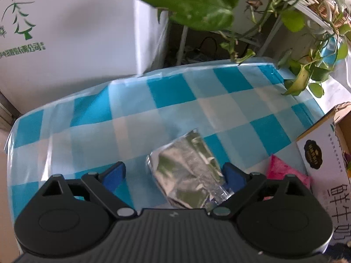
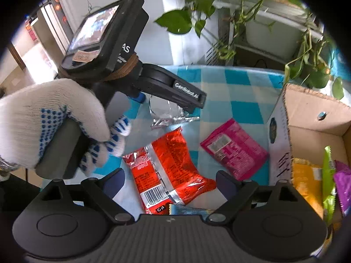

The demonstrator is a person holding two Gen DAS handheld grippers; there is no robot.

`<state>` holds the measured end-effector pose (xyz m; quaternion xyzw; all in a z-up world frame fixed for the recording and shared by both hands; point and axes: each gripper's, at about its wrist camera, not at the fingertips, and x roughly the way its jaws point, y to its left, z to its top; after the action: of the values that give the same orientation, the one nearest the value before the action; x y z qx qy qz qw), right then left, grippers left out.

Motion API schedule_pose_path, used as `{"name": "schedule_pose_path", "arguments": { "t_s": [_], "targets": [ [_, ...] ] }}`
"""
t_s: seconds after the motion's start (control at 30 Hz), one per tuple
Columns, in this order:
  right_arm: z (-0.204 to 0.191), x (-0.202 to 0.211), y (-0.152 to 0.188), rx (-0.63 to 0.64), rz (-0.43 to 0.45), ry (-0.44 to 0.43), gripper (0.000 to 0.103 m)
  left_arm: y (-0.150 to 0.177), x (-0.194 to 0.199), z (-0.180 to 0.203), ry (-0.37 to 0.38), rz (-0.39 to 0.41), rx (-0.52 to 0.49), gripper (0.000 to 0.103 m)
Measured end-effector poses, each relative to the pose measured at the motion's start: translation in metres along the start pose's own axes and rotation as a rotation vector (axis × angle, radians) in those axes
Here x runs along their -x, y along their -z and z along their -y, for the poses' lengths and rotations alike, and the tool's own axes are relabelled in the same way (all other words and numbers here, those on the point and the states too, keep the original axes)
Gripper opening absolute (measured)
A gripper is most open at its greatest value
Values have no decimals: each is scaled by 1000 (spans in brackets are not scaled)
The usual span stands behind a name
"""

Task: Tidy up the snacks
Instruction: 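Move the left tool to the silver foil packet while the right tool approaches the red bag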

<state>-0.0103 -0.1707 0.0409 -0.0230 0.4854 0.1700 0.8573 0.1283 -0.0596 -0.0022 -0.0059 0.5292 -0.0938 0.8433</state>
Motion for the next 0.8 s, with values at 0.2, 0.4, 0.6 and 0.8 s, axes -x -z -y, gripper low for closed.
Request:
{"name": "schedule_pose_path", "arguments": {
  "t_s": [0.2,0.4,0.6,0.8],
  "targets": [
    [-4,-17,0,33,-26,12,96,9,7,-21,-16,-21,-29,95],
    [-9,-31,-4,73,-28,30,97,15,12,-45,-5,-18,-34,94],
    [-17,-44,-3,137,-53,37,101,12,20,-44,58,57,-113,94],
    [-21,-55,-1,160,-67,65,101,8,16,-27,73,89,-195,94]
  ]
}}
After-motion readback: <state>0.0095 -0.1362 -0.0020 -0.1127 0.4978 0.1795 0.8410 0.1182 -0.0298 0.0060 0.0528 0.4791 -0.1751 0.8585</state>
